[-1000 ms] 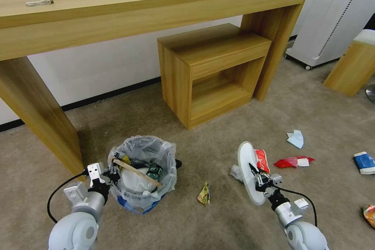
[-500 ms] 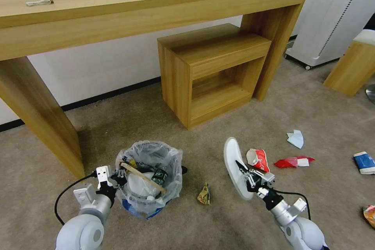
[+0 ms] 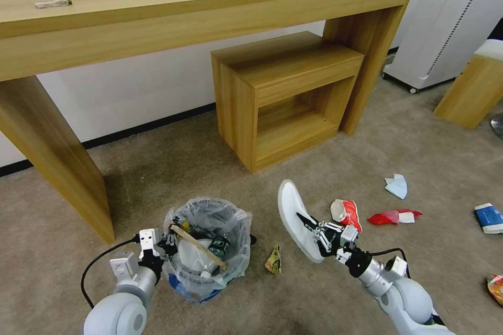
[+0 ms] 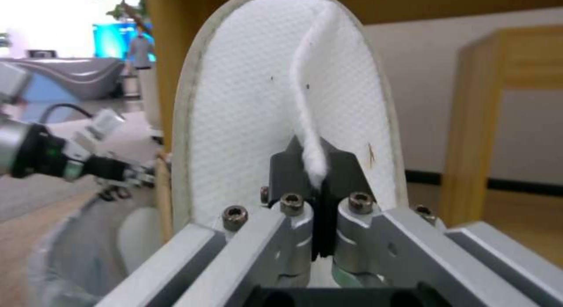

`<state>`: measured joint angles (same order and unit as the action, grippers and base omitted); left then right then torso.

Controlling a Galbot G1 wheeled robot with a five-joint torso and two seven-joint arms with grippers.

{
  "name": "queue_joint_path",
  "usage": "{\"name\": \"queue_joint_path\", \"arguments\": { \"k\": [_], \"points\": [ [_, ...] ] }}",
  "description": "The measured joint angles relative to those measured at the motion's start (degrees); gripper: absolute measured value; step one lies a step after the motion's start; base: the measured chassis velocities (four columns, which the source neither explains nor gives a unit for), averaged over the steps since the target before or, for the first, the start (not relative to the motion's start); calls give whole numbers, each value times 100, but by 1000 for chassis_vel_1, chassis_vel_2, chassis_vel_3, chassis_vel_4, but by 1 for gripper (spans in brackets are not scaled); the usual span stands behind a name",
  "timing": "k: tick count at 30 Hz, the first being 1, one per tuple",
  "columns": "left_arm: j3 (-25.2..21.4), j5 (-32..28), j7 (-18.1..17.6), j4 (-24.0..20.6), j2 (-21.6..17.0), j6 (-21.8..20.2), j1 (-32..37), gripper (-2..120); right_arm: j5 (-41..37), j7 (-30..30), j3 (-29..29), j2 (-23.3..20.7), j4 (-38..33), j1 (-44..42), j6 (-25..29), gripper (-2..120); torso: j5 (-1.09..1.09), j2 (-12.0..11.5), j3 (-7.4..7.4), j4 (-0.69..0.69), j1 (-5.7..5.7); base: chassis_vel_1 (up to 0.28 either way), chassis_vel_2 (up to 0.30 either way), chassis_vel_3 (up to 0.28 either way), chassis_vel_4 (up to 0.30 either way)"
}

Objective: Pick up the trash bin and place the garbage on the floor into it.

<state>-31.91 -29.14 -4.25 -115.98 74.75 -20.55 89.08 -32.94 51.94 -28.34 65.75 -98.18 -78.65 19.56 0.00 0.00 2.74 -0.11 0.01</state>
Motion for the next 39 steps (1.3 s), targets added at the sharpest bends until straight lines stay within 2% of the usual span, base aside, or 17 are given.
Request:
{"name": "queue_joint_path", "arguments": {
  "k": [6, 14, 23, 27, 39],
  "points": [
    [23, 62, 19, 13, 45, 2, -2, 2, -79, 21, 160, -121, -325, 57, -35, 0, 0, 0, 0, 0, 0, 0, 0, 0, 0],
    [110, 248, 61, 12, 206, 23, 30, 2, -187, -479, 557, -68, -803, 153, -99, 0, 1, 0, 0, 1, 0, 0, 0, 0, 0],
    [122, 295, 73, 8, 259, 26, 44, 2, -197, -792, 733, 5, -871, 168, -77, 0, 1, 1, 0, 1, 0, 0, 0, 0, 0],
    [147, 337, 80, 13, 311, 24, 40, 2, -203, -1136, 1018, 31, -1037, 203, -64, 0, 1, 0, 0, 0, 0, 0, 0, 0, 0],
    [196, 414, 81, 38, 435, -4, 12, 2, -263, -1537, 1463, 12, -1253, 316, -70, 0, 0, 1, -1, 1, 0, 0, 0, 0, 0]
  ]
}}
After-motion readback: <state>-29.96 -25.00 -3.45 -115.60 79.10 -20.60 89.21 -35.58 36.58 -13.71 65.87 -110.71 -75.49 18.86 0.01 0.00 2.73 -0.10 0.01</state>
